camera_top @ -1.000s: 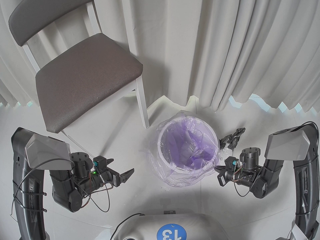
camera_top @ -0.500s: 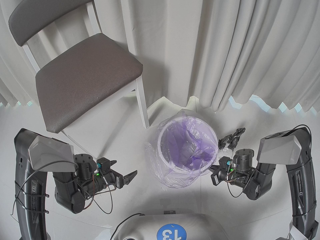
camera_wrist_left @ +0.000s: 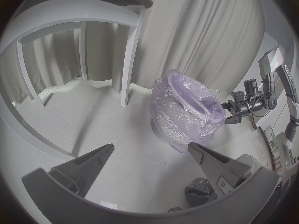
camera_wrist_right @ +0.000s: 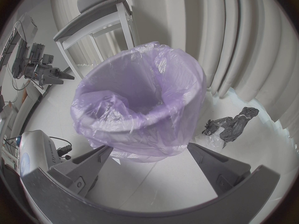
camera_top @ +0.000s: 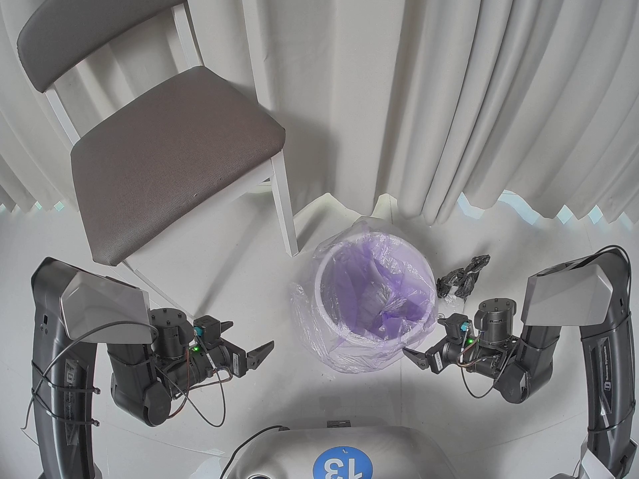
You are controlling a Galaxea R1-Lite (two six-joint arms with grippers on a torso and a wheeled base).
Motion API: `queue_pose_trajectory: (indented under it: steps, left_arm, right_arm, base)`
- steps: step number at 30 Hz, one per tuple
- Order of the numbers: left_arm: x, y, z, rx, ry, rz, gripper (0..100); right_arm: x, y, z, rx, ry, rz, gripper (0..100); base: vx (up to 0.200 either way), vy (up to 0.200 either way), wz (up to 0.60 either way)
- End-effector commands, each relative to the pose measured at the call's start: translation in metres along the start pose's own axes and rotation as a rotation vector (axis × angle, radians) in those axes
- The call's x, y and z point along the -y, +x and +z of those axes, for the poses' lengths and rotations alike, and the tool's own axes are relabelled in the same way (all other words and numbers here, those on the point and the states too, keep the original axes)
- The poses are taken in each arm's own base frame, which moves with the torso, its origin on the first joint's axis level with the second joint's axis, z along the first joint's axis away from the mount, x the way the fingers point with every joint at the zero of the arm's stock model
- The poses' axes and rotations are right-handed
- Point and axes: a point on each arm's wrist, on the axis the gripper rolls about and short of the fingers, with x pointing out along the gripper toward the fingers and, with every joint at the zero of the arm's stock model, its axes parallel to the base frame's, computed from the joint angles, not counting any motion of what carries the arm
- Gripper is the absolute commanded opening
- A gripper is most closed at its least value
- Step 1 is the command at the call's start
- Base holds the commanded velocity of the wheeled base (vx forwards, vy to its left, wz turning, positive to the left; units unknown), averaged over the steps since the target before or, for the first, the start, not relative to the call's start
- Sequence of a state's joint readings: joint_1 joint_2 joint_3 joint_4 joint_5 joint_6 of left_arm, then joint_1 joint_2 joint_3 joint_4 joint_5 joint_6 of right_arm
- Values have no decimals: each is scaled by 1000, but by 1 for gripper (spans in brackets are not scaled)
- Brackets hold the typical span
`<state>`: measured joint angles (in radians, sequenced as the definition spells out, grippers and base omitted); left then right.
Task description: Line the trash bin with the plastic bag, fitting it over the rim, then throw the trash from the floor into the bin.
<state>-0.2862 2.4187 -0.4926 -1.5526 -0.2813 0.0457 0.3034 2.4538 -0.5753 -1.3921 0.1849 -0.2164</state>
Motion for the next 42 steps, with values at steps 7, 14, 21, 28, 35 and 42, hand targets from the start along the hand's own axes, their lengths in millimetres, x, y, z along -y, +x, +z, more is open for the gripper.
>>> queue_pose_trajectory:
  steps: [7,14,21,28,35,42]
  left_arm:
    - [23,22,18,67,-7,-25,100]
    - [44,46,20,31,9,-91,100]
    - [49,69,17,-16,18,-103,100]
    - [37,103,21,-52,37,-44,100]
    - [21,128,17,-81,51,-10,100]
    - [15,151,13,-153,50,17,100]
  right_arm:
    - [-4,-39,8,30,-12,-12,100]
    - [-3,-60,7,45,-4,-36,100]
    - [14,-86,15,67,23,-102,100]
    - [41,-109,23,124,53,-167,100]
    - [67,-106,29,186,63,-222,100]
    - [82,-91,40,247,71,-244,100]
  base:
    - [0,0,0]
    - [0,0,0]
    - [0,0,0]
    - [0,0,0]
    - [0,0,0]
    - [0,0,0]
